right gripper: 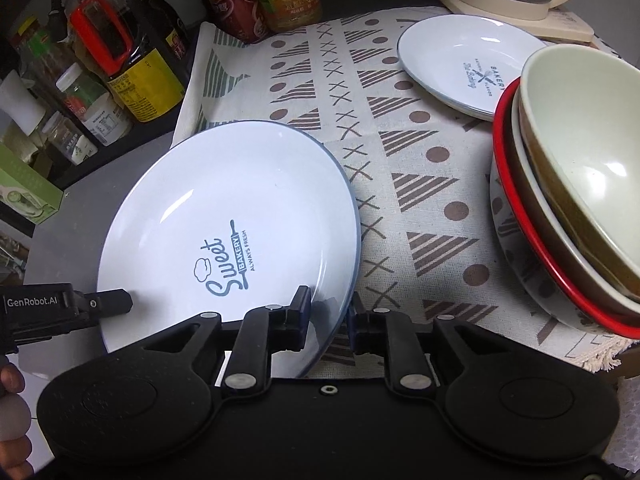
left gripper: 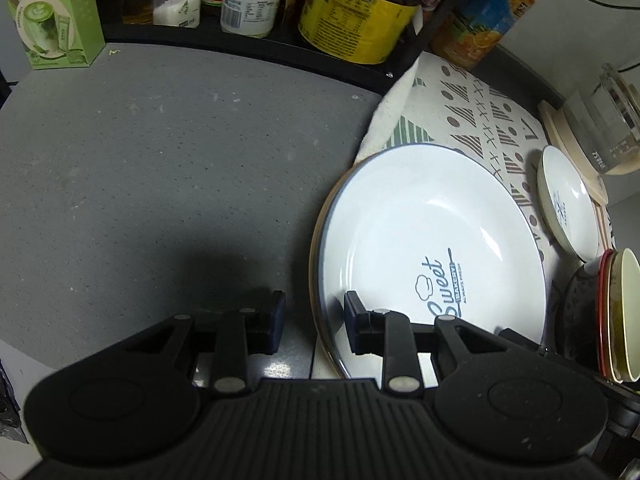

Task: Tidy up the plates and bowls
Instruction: 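Lower the 'Sweet' plate onto the flower plate and open both grippers, then withdraw both grippers and move them to the white 'Bakery' plate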

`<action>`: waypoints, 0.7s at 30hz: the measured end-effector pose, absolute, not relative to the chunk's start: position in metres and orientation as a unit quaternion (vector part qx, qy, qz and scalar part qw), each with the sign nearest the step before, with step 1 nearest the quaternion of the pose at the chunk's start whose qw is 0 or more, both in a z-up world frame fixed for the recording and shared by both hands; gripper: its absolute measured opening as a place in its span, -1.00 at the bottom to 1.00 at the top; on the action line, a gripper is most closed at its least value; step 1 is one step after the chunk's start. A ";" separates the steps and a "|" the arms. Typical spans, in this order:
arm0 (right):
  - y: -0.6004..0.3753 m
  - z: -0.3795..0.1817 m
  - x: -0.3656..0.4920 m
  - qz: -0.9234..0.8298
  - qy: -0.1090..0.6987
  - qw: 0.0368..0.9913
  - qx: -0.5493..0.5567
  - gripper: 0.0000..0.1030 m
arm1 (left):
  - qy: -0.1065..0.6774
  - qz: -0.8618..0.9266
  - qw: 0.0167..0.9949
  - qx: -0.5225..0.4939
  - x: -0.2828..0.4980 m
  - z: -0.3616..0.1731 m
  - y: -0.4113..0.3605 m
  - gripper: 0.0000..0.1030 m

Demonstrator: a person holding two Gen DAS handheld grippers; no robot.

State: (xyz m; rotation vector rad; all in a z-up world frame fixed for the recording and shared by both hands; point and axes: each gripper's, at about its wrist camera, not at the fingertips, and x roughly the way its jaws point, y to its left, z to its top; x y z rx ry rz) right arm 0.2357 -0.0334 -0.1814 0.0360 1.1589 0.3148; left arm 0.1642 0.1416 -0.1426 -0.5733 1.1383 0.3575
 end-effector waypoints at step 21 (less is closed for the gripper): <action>-0.079 -0.089 0.203 0.198 0.400 0.893 0.061 0.76 | 0.464 0.154 0.846 -0.213 0.168 -0.075 0.085 0.64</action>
